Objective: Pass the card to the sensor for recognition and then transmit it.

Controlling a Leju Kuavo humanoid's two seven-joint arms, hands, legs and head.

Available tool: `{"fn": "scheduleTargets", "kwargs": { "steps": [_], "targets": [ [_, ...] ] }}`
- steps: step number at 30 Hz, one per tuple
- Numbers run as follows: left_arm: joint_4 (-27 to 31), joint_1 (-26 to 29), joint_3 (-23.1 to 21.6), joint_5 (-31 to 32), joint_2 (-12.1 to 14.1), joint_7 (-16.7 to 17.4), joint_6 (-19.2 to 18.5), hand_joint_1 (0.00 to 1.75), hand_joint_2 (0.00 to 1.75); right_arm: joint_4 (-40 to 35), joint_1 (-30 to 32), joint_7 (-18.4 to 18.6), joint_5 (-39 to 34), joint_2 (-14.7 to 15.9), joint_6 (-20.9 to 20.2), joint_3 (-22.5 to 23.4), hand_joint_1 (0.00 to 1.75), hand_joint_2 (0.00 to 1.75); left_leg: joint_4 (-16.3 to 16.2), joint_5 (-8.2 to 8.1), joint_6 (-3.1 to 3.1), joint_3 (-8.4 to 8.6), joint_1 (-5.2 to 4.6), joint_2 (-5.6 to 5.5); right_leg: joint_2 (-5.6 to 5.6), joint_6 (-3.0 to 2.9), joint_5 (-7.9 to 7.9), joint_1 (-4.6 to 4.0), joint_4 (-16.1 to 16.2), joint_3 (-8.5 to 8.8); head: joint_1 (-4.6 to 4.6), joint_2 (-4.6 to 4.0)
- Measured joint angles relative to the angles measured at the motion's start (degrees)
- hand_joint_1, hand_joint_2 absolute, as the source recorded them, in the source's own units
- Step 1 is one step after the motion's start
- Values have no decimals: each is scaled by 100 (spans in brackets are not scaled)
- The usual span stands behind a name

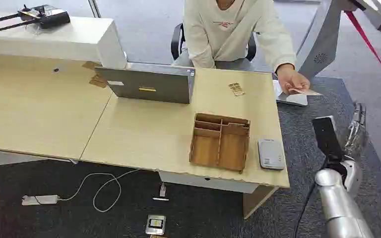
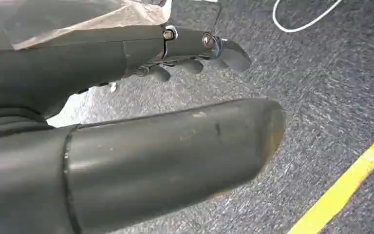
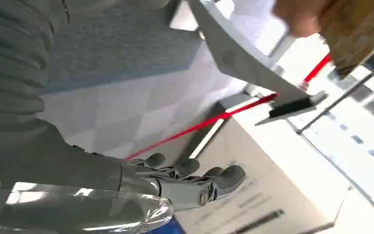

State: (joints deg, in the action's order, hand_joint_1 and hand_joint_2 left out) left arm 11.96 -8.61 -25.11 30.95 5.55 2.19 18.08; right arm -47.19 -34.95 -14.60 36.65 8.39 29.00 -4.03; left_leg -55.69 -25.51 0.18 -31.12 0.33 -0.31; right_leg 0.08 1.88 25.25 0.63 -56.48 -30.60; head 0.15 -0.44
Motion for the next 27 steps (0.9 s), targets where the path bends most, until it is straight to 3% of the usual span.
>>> {"fn": "scheduleTargets", "kwargs": {
  "steps": [12, 27],
  "targets": [
    [0, -44, -57, 28, 2, 22, -7, 0, 0, -136, -389, -66, 538, -306, 2, -979, 0, 175, 0, -1, -1, -12, 1, 1, -1, 0, 1, -1, -1, -12, 0, 0],
    [0, 43, -59, -136, 7, 2, -15, 0, 0, 28, -680, -64, 439, -610, -352, -1457, 0, 175, 0, 0, -1, -15, 1, 2, 0, -1, 1, -1, -2, -16, 0, 0]
  ]
}}
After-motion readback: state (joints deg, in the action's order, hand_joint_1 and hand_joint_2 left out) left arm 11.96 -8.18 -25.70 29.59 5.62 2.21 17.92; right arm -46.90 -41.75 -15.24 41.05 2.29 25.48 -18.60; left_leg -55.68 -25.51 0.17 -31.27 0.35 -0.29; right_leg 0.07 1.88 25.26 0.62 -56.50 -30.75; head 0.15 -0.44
